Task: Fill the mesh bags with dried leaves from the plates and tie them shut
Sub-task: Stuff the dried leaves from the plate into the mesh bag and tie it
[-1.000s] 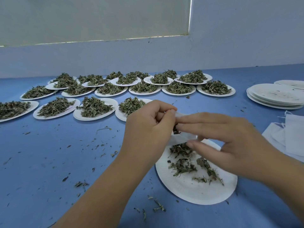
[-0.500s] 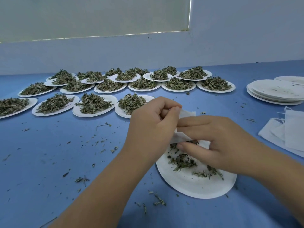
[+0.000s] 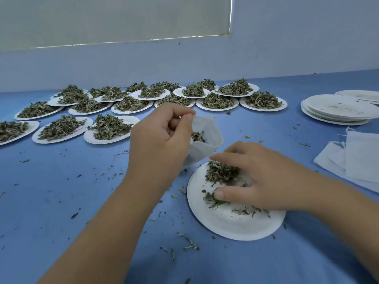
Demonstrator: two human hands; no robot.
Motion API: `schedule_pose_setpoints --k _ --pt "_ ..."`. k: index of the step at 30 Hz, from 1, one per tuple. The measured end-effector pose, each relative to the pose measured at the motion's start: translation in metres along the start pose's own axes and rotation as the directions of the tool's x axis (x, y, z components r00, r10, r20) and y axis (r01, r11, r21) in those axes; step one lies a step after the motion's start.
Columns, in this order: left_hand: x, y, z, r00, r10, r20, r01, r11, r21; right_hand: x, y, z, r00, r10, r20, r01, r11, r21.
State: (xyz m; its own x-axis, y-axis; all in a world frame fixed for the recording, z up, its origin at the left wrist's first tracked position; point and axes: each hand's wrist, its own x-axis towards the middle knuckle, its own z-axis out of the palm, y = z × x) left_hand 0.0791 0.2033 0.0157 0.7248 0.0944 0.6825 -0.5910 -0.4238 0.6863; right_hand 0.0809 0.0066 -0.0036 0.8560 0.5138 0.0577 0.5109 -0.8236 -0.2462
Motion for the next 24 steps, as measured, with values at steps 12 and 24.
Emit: schedule_pose_setpoints --k 12,24 --pt "0.003 -0.007 -0.004 0.997 0.080 -0.023 -0.078 0.994 0.077 0.003 -0.004 0.009 0.990 -0.134 0.039 0.135 0.990 -0.046" --pt "0.006 -0.014 -0.009 0.994 0.107 -0.019 -0.102 0.979 0.179 0.004 -0.005 0.010 0.989 -0.145 0.026 0.143 0.989 0.046"
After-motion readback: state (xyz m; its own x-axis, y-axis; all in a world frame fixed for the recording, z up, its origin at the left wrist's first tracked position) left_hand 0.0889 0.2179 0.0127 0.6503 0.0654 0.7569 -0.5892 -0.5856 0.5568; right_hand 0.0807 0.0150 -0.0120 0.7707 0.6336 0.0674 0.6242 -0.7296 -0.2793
